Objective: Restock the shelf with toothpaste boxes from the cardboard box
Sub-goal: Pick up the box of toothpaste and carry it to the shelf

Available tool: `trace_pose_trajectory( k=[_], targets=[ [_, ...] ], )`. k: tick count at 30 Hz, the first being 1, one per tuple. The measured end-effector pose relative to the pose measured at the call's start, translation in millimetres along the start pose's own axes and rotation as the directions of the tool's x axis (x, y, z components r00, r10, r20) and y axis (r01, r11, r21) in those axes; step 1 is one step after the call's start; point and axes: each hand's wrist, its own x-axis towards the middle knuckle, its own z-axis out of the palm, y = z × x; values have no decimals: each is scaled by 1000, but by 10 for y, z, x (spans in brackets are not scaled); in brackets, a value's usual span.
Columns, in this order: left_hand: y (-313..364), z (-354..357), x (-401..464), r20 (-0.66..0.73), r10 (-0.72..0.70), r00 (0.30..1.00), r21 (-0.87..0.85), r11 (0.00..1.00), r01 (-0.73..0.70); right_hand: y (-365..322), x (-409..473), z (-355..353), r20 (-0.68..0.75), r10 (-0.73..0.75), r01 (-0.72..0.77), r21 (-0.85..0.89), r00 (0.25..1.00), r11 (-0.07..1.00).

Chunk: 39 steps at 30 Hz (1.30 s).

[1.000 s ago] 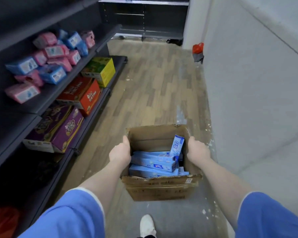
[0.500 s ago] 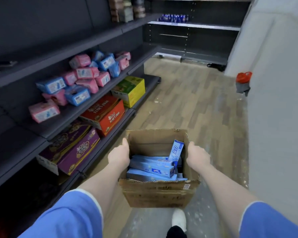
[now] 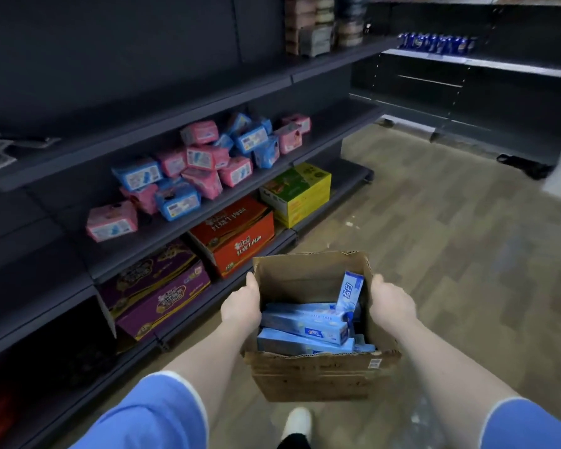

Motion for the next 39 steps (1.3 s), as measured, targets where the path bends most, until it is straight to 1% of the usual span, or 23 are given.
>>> trace_pose_trajectory(
  k=[5,9,11,17,21,24,29,31,36,39],
  targets=[
    [327,80,843,16,-45,999,22,999,44,92,989,27,25,-39,40,-10,999,999],
    [597,141,1657,70,-94,993,15,996,93,117,1899,88,71,-69,69,-8,995,998],
    [689,125,1907,89,-107,990,11,994,107,107,2201,73,87,-89,90,-8,992,996],
    [1056,-109,2683,81,-203,976,-30,978,206,109,3266,-231,93,-181,183,-5,979,983],
    [1291,-265,3105,63,-286,956,-61,955,290,88,3973,-456,102,-269,274,-43,958,961],
    [1465,-277,3331,73,-395,916,-106,910,401,70,4497,-563,116,-363,373,-78,924,925],
    [1814,-236,3593,120,-570,813,-166,795,583,0,5264,-690,161,-531,551,-116,832,827],
    [1921,-214,3681,150,-611,777,-175,758,629,-18,5478,-716,173,-576,599,-146,799,788],
    [2084,-194,3931,198,-675,711,-197,683,703,-119,5901,-772,210,-631,663,-171,747,729],
    [2069,-208,4030,199,-689,697,-191,670,717,-160,5995,-775,234,-635,675,-183,736,715]
  ],
)
